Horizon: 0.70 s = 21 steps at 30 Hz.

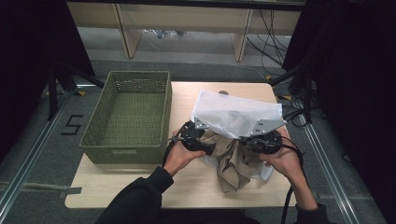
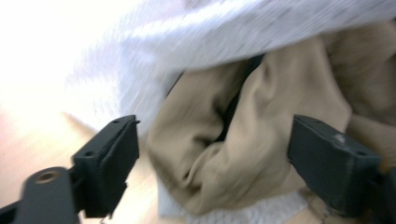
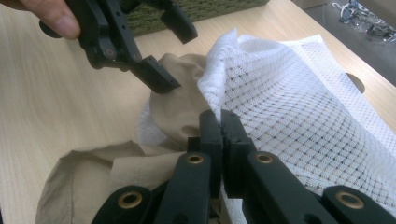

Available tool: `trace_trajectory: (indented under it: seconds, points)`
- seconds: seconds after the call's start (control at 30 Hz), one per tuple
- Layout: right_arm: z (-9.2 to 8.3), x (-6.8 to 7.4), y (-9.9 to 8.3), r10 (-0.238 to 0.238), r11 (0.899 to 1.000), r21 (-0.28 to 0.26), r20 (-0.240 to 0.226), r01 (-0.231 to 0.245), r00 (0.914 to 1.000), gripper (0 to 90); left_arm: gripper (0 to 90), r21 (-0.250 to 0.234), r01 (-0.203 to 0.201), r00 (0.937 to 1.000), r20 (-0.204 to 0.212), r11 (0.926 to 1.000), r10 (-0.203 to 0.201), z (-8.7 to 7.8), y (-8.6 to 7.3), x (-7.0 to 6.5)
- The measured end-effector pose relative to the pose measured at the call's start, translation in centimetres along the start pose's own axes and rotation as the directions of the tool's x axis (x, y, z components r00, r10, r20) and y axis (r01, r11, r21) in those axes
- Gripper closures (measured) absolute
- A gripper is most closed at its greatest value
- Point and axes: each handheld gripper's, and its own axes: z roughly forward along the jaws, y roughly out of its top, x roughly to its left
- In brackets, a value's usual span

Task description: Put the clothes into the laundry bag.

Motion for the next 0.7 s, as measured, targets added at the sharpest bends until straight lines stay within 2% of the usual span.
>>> trace_trajectory:
  seconds: [0.03, 0.07, 0.1, 0.17, 0.23, 0.3, 0.33, 0.37, 0.43, 0.5, 0.53, 0.57, 0.6, 0.7]
  points:
    - [0.1, 0.0, 0.0, -0.006, 1.000, -0.001, 0.002, 0.006, 1.0000, 90.0, 15.8, 0.023, 0.005, 0.9996, 0.028, 0.9997, -0.005, 0.6, -0.3, 0.2]
    - [0.1, 0.2, 0.0, 0.006, 1.000, 0.008, 0.004, -0.006, 1.0000, 90.0, 15.9, 0.035, 0.030, 0.9977, 0.060, 0.9989, -0.032, 1.2, -0.6, 0.1]
    - [0.2, 0.2, 0.0, 0.003, 1.000, 0.008, 0.002, -0.003, 1.0000, 90.0, 17.2, 0.050, 0.026, 0.9951, 0.094, 0.9984, -0.031, 1.6, -0.8, 0.0]
    - [0.3, 0.1, 0.0, -0.001, 1.000, 0.007, -0.001, 0.001, 1.0000, 90.0, 29.8, 0.045, 0.006, 0.9893, 0.145, 0.9990, -0.013, 2.5, -1.2, -0.2]
    - [0.5, 0.1, 0.0, -0.002, 1.000, 0.010, 0.002, 0.002, 1.0000, 90.0, 43.2, 0.040, -0.054, 0.9900, 0.133, 0.9977, 0.049, 2.6, -1.2, -0.5]
    - [0.6, 0.0, 0.0, -0.011, 1.000, 0.012, 0.001, 0.011, 0.9999, 90.0, 61.6, 0.022, -0.058, 0.9889, 0.138, 0.9981, 0.054, 2.2, -1.0, -0.9]
    - [0.6, 0.0, -0.1, 0.002, 1.000, 0.012, 0.002, -0.002, 1.0000, 90.0, 65.7, 0.019, -0.063, 0.9895, 0.132, 0.9979, 0.060, 1.8, -1.0, -1.4]
    - [0.7, 0.0, -0.1, 0.003, 1.000, 0.012, 0.003, -0.003, 1.0000, 90.0, 68.7, 0.008, -0.065, 0.9873, 0.146, 0.9979, 0.063, 1.6, -0.9, -1.9]
    - [0.8, 0.0, -0.1, -0.005, 1.000, 0.010, -0.003, 0.005, 1.0000, 90.0, 71.7, -0.029, -0.088, 0.9805, 0.174, 0.9957, 0.091, 0.6, -0.4, -3.6]
    - [0.8, 0.0, 0.0, -0.008, 1.000, 0.002, -0.005, 0.008, 1.0000, 90.0, 73.0, -0.042, -0.118, 0.9779, 0.169, 0.9922, 0.123, -0.1, 0.2, -4.9]
    - [0.8, 0.0, 0.0, -0.009, 1.000, 0.003, -0.006, 0.009, 0.9999, 90.0, 73.3, -0.060, -0.110, 0.9783, 0.170, 0.9921, 0.119, -0.3, 0.7, -5.5]
    - [0.7, 0.1, 0.1, -0.009, 1.000, -0.002, -0.008, 0.009, 0.9999, 90.0, 73.5, -0.065, -0.123, 0.9774, 0.165, 0.9903, 0.132, -0.5, 1.1, -5.8]
    - [0.5, 0.3, 0.2, -0.008, 1.000, -0.004, -0.006, 0.008, 0.9999, 90.0, 73.6, -0.083, -0.123, 0.9791, 0.153, 0.9889, 0.135, -0.6, 1.5, -6.0]
    - [-0.1, 0.2, 0.5, -0.016, 0.999, -0.031, -0.012, 0.016, 0.9998, 90.0, 73.7, -0.105, -0.076, 0.9848, 0.148, 0.9915, 0.091, 0.2, 2.2, -6.1]
